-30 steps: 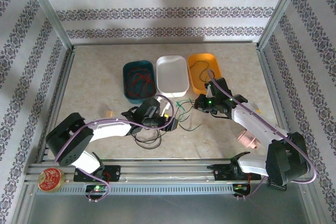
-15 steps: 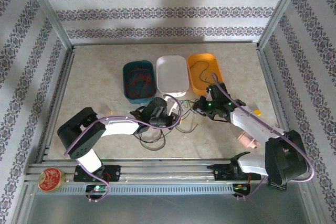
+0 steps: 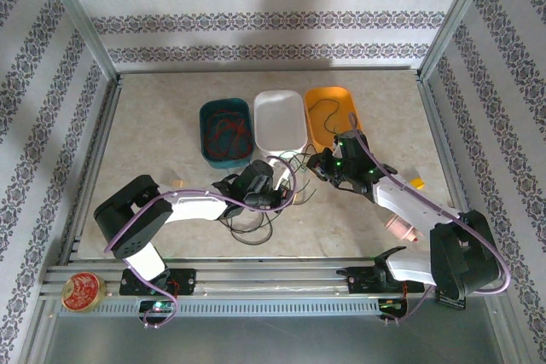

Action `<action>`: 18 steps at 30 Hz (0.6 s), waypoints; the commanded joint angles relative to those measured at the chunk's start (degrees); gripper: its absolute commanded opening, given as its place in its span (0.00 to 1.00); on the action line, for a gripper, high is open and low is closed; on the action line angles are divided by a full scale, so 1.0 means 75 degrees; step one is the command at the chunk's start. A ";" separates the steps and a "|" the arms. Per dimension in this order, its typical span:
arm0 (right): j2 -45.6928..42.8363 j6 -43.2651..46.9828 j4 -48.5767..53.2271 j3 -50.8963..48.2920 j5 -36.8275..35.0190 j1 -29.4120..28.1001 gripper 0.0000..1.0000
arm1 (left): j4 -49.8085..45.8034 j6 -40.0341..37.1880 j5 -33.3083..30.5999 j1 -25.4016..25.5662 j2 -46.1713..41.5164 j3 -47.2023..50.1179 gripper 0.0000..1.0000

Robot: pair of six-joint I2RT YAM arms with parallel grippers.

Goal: Untangle the cables

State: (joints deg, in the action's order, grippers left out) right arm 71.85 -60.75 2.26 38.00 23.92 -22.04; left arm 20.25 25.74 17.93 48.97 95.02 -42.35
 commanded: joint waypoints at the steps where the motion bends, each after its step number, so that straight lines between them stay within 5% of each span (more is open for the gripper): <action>1: -0.0585 -0.0336 -0.0476 -0.0345 0.0224 0.0219 0.00 | 0.0268 0.0039 -0.0146 -0.0134 -0.0078 0.0350 0.00; 18: -0.3496 -0.0934 0.0153 -0.1860 -0.0724 0.1872 0.00 | 0.0521 0.0396 -0.0317 -0.0799 -0.0787 0.1392 0.00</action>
State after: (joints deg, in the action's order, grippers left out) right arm 47.27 -68.79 0.51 24.08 21.04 -8.64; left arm 23.18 28.62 16.51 43.72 91.88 -32.23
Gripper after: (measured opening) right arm 0.042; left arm 0.048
